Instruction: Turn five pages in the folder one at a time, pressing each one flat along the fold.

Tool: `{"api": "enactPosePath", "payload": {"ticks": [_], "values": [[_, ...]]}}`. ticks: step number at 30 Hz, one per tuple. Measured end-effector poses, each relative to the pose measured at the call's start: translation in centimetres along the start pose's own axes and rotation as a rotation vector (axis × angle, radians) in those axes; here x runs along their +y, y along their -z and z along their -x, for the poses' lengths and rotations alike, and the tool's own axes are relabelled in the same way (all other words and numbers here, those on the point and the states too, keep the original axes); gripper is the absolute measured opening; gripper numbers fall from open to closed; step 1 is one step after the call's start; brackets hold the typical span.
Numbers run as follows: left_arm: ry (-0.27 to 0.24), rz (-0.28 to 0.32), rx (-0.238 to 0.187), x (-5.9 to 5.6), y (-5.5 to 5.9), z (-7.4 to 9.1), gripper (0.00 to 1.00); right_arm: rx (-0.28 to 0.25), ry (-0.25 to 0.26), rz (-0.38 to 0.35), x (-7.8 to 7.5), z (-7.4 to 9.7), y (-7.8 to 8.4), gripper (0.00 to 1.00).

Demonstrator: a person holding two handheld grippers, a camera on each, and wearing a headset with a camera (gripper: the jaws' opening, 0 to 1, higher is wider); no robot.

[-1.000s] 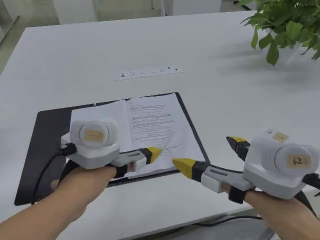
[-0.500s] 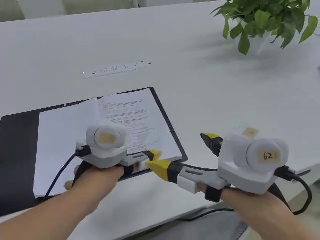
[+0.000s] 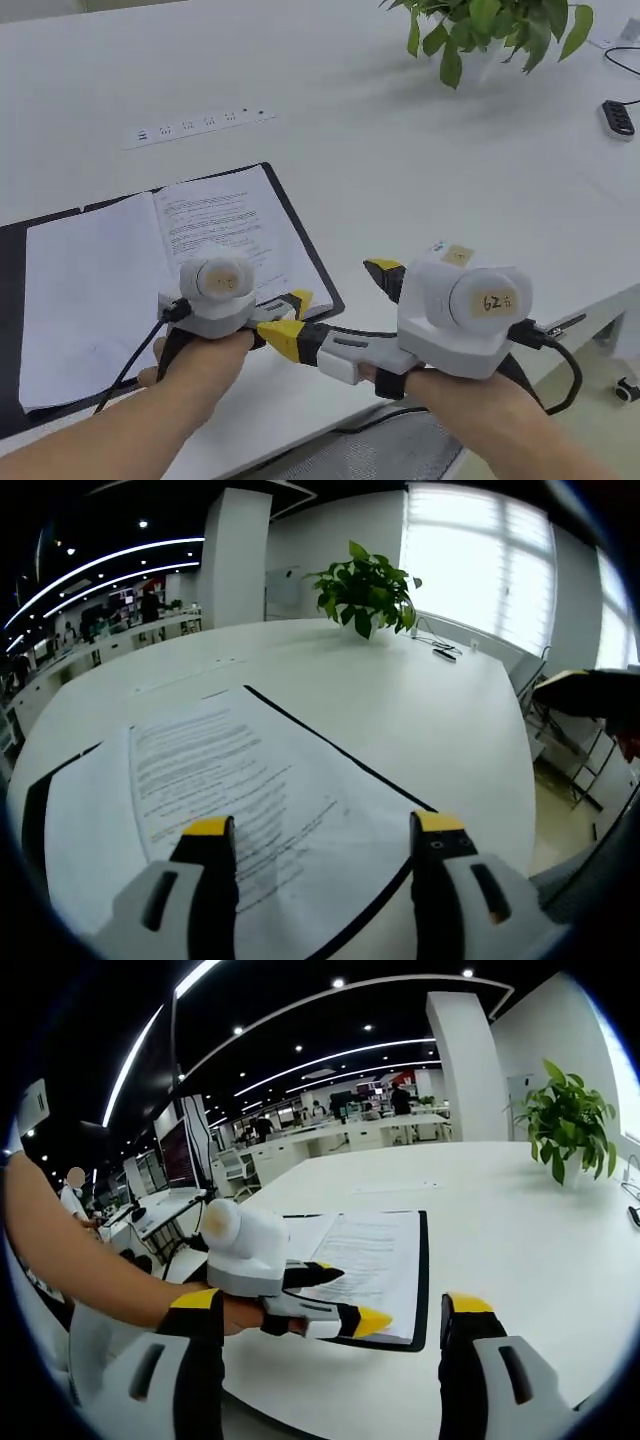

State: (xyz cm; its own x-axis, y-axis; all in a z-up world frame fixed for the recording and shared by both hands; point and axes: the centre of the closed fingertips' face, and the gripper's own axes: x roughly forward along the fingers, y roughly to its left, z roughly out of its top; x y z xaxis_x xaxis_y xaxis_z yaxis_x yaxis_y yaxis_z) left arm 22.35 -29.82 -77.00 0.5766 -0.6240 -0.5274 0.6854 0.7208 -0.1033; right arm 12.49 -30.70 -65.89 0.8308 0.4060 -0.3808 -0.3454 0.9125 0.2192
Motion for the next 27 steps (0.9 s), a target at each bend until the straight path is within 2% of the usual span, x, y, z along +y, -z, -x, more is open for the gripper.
{"api": "enactPosePath", "payload": {"ticks": [4,7,13,17,21,27], "values": [[-0.018,0.006,0.014,0.0,0.6,-0.2,0.69,0.0,0.003,-0.003,-0.1,0.0,0.1,0.89],[-0.046,-0.063,0.025,0.3,1.2,-0.1,0.64,0.002,0.006,-0.008,-0.2,0.0,0.3,0.88],[-0.055,-0.072,0.011,0.3,1.3,-0.1,0.56,0.01,0.006,-0.009,-0.2,-0.2,0.5,0.88],[-0.052,-0.076,-0.01,0.7,1.4,0.1,0.52,0.014,0.002,-0.008,-0.1,-0.3,0.6,0.88],[-0.053,-0.077,-0.024,1.2,1.4,0.2,0.43,0.018,0.003,-0.013,-0.1,-0.3,0.8,0.88],[-0.046,-0.081,-0.033,1.2,1.3,0.2,0.39,0.024,0.004,-0.017,-0.1,-0.4,1.0,0.87]]}}
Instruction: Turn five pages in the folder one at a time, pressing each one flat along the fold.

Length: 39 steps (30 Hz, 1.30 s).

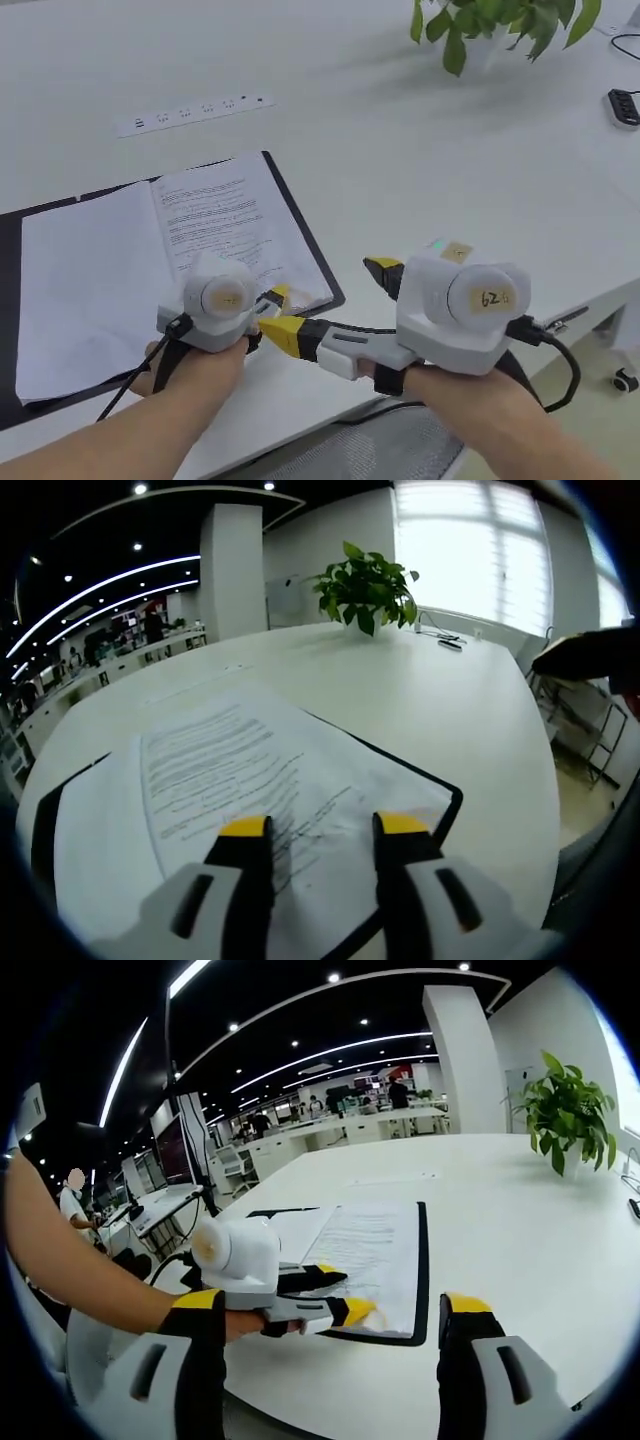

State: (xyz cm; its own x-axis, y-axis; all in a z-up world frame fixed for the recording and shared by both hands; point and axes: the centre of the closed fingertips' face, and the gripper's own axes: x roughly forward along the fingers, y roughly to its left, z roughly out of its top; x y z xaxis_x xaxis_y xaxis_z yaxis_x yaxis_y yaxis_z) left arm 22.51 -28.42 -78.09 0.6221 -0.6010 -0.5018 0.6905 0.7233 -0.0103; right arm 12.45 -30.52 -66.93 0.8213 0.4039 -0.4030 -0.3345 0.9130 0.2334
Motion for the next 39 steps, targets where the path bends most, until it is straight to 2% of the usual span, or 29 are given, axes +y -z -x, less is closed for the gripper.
{"api": "enactPosePath", "payload": {"ticks": [12,14,18,28,31,33,35,36,39], "values": [[0.006,0.01,-0.006,0.1,-0.1,0.1,0.32,0.022,-0.001,-0.003,0.0,-0.1,0.4,0.87],[0.007,0.004,-0.011,0.2,-0.2,0.1,0.28,0.025,0.001,-0.005,-0.1,-0.2,0.4,0.87],[0.006,0.014,-0.012,0.2,-0.1,0.1,0.26,0.027,0.002,-0.006,-0.1,-0.2,0.5,0.86],[0.012,0.027,-0.017,0.6,0.1,0.2,0.2,0.049,-0.005,-0.026,-0.5,-1.0,0.6,0.84],[0.014,0.033,-0.018,0.6,0.1,0.2,0.19,0.067,-0.014,-0.079,-0.5,-1.3,0.8,0.8],[0.017,0.031,-0.02,0.7,0.1,0.3,0.19,0.079,-0.018,-0.085,-0.8,-1.7,0.8,0.77],[0.021,0.031,-0.023,0.7,0.1,0.3,0.18,0.099,-0.037,-0.151,-0.8,-2.2,1.0,0.72],[0.022,0.027,-0.023,0.7,0.1,0.4,0.18,0.119,-0.051,-0.207,-0.8,-2.5,1.4,0.7],[0.024,0.03,-0.025,0.8,0.1,0.4,0.18,0.152,-0.071,-0.282,-1.1,-3.2,2.1,0.62]]}}
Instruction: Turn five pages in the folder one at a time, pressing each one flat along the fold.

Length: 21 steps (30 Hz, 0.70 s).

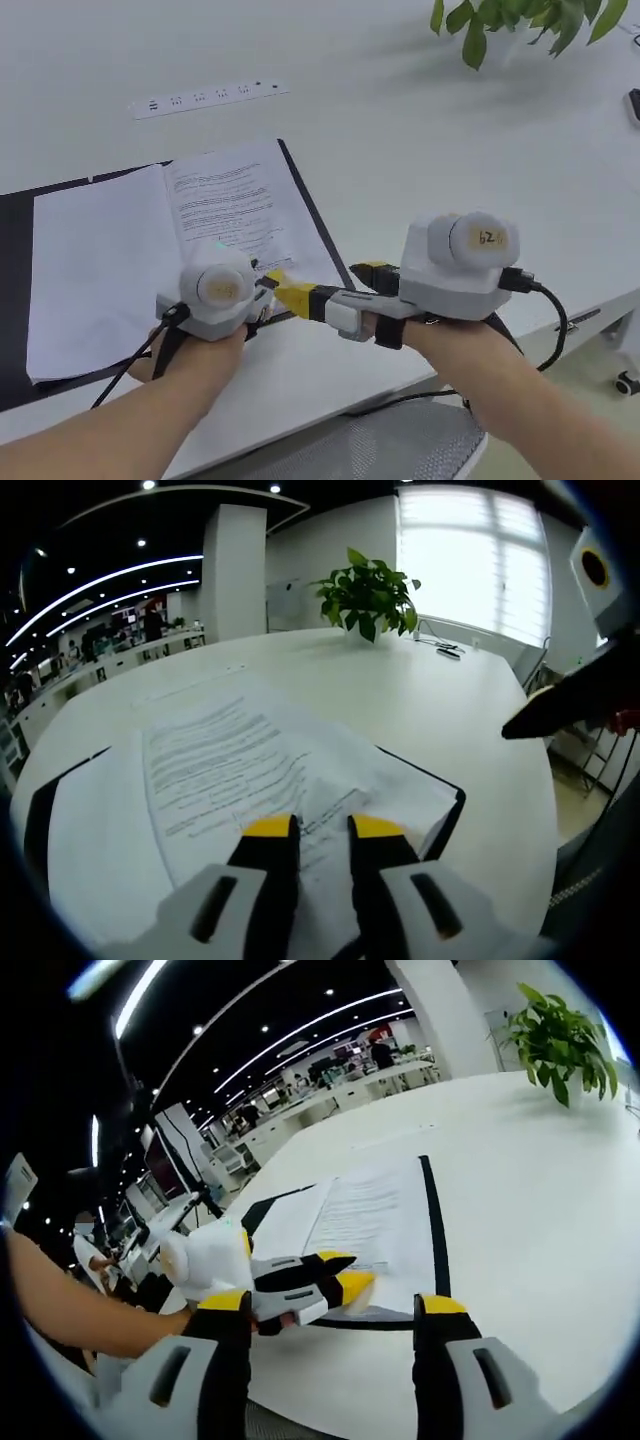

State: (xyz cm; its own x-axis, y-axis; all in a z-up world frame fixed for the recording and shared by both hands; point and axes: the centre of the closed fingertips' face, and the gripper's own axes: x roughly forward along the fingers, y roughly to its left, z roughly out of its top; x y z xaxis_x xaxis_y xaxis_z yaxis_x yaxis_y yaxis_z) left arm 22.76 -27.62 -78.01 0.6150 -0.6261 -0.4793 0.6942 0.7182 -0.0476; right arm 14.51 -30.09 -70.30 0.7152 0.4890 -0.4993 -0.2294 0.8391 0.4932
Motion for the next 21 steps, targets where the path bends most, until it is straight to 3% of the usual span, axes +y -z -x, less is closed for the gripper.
{"api": "enactPosePath", "payload": {"ticks": [8,12,21], "values": [[0.001,0.001,0.001,0.0,-0.1,0.0,0.18,0.043,-0.037,-0.171,-0.7,-1.6,1.4,0.48],[0.001,0.003,-0.003,0.0,-0.1,0.1,0.18,0.041,-0.07,-0.251,-0.4,-2.5,1.8,0.48],[-0.001,0.008,-0.004,-0.1,-0.1,0.0,0.19,0.044,-0.063,-0.339,-1.2,-4.0,2.7,0.47]]}}
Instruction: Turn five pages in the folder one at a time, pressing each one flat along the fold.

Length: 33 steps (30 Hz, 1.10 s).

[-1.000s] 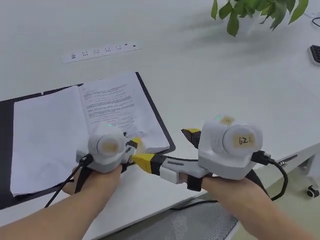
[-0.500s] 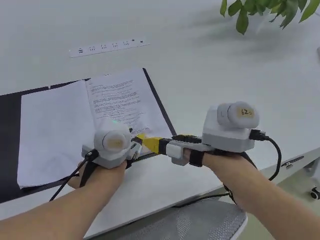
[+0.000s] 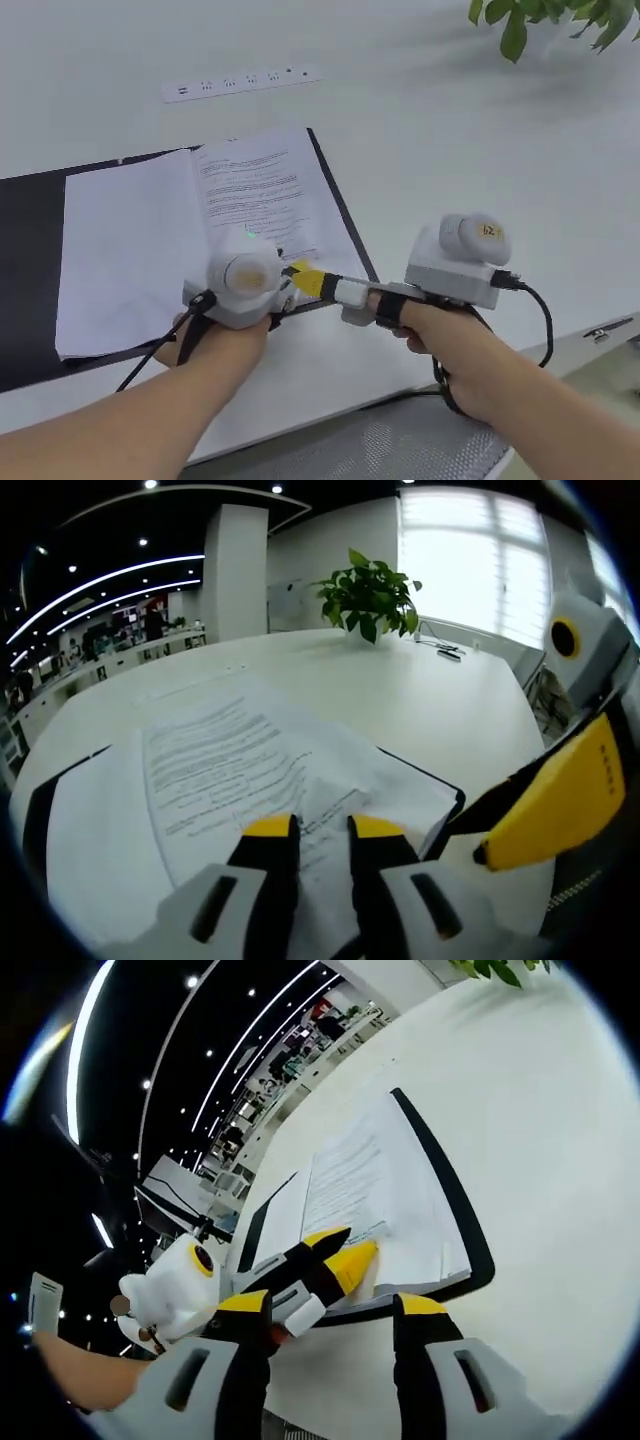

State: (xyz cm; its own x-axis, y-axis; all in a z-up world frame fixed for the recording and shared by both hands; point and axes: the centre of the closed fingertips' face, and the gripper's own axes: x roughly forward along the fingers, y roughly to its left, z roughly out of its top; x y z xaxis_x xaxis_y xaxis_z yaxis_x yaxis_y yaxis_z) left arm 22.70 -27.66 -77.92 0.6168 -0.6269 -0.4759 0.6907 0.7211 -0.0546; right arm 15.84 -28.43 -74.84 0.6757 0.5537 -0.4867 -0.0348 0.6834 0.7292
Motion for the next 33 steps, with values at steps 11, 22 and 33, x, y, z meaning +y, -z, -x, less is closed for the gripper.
{"api": "enactPosePath", "payload": {"ticks": [11,22,33], "values": [[-0.002,0.003,-0.006,0.0,0.0,0.0,0.19,-0.065,0.032,-0.084,-1.9,-0.4,-1.2,0.41],[-0.003,0.0,-0.005,-0.1,0.0,0.0,0.19,-0.09,0.104,-0.207,-4.3,-0.5,-1.6,0.18],[-0.011,0.007,0.008,-0.1,0.0,-0.1,0.19,-0.097,0.132,-0.293,-5.8,-0.5,-1.3,0.0]]}}
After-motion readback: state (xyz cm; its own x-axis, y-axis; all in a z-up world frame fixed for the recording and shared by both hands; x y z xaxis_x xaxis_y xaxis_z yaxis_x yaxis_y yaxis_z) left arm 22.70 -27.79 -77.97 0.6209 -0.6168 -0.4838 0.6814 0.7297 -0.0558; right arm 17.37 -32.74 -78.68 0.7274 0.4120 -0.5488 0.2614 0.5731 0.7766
